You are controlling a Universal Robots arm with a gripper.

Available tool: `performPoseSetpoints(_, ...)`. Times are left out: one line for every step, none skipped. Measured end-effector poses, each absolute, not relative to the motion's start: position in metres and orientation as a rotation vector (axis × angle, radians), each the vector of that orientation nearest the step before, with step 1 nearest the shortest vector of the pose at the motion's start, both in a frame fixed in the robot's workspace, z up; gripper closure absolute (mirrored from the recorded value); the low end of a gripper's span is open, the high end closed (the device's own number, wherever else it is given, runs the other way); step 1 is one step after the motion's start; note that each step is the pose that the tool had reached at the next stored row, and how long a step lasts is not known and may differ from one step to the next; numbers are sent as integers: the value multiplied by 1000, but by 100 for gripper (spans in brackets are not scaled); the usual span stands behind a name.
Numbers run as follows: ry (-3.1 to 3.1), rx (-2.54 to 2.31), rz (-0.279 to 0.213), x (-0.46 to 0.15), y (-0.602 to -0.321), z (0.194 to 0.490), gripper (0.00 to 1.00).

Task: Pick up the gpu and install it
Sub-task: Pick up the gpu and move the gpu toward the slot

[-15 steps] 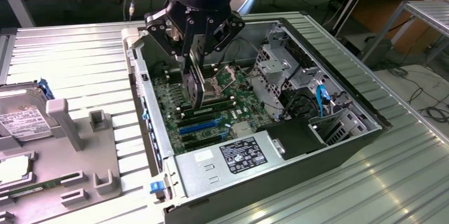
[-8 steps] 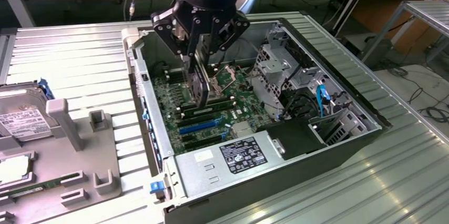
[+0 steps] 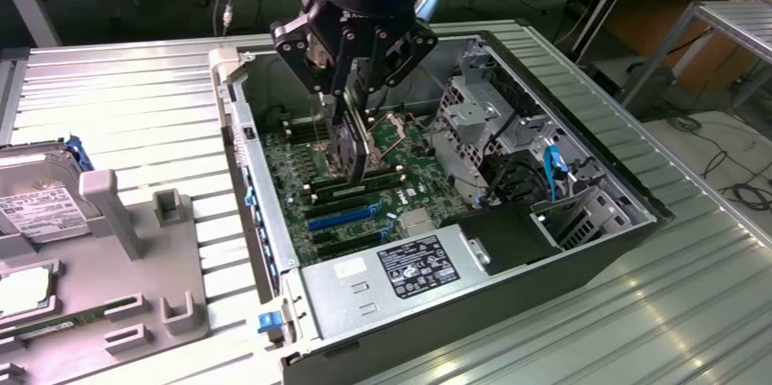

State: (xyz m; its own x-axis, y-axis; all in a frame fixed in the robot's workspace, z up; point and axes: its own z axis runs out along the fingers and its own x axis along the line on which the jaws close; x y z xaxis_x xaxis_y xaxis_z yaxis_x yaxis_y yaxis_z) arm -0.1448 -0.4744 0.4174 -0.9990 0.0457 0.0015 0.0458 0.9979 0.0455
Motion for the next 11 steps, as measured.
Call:
performPoseSetpoints(-3140, -72, -71, -144, -474, 417, 73)
performPoseSetpoints(-3140, -72, -71, -143, -474, 417, 73)
performPoseSetpoints(-3140, -72, -71, -142, -474, 417, 73)
performPoseSetpoints(-3140, -72, -72, -141, -474, 417, 73)
performPoseSetpoints(-3140, -72, -71, -140, -474, 417, 73)
performPoseSetpoints(-3140, -72, -71, -139, -474, 417, 73)
performPoseSetpoints(-3140, -72, -71, -138, -474, 417, 73)
performPoseSetpoints(-3140, -72, -71, -138, -474, 417, 73)
performPoseSetpoints(-3140, -72, -72, -137, -474, 417, 73)
performPoseSetpoints(-3140, -72, -71, -136, -474, 417, 73)
performPoseSetpoints(-3140, -72, -71, -136, -474, 417, 73)
